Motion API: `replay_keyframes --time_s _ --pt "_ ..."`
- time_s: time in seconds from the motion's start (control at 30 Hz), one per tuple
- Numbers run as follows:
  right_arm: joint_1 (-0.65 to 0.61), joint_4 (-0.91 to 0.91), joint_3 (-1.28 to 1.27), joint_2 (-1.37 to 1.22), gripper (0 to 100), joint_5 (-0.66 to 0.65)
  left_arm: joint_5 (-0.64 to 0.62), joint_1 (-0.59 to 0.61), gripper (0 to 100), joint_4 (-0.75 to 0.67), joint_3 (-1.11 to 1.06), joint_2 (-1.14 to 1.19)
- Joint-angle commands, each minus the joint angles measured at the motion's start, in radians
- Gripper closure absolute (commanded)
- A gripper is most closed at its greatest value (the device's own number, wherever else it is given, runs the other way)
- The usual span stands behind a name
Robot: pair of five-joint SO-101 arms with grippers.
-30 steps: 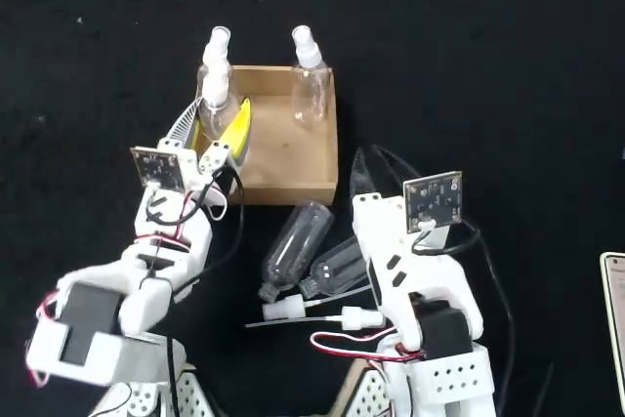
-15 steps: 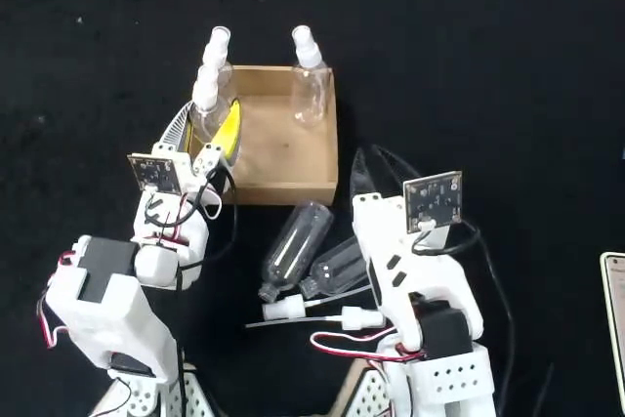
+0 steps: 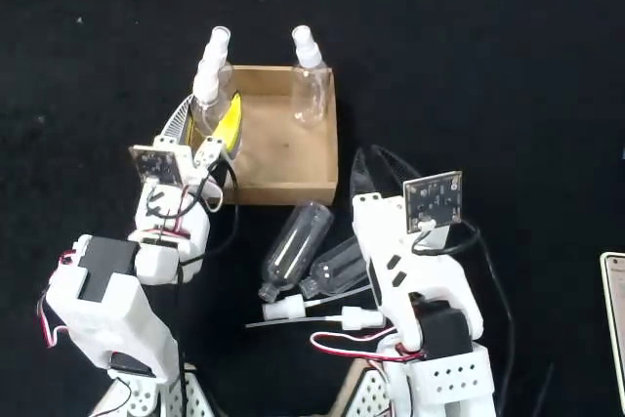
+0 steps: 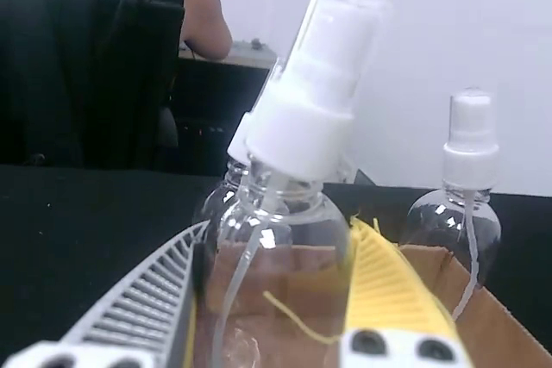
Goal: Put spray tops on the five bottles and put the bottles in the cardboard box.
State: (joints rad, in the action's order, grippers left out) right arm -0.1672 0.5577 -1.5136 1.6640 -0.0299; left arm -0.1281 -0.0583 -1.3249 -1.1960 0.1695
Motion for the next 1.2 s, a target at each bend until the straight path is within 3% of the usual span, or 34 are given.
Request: replay_keyframes --time_s 0.0,0.5,0.67,1.03,1.17 --pt "0.021 -0.037 0.002 0.021 96.6 -0.011 0.009 -0.007 97 0.023 0.064 -0.005" --pt "0.023 -0.04 -0.004 0.021 96.6 -0.011 0.009 -0.015 97 -0.012 0.07 0.103" --pt "0.023 -0.04 -0.004 0.021 96.6 -0.011 0.009 -0.016 97 -0.106 0.071 0.121" --pt "0.023 -0.04 -0.004 0.021 96.6 -0.011 0.011 -0.012 97 -0.103 0.074 0.121" --pt "0.023 -0.04 -0.004 0.021 96.6 -0.011 0.078 -0.015 97 -0.103 0.068 0.121"
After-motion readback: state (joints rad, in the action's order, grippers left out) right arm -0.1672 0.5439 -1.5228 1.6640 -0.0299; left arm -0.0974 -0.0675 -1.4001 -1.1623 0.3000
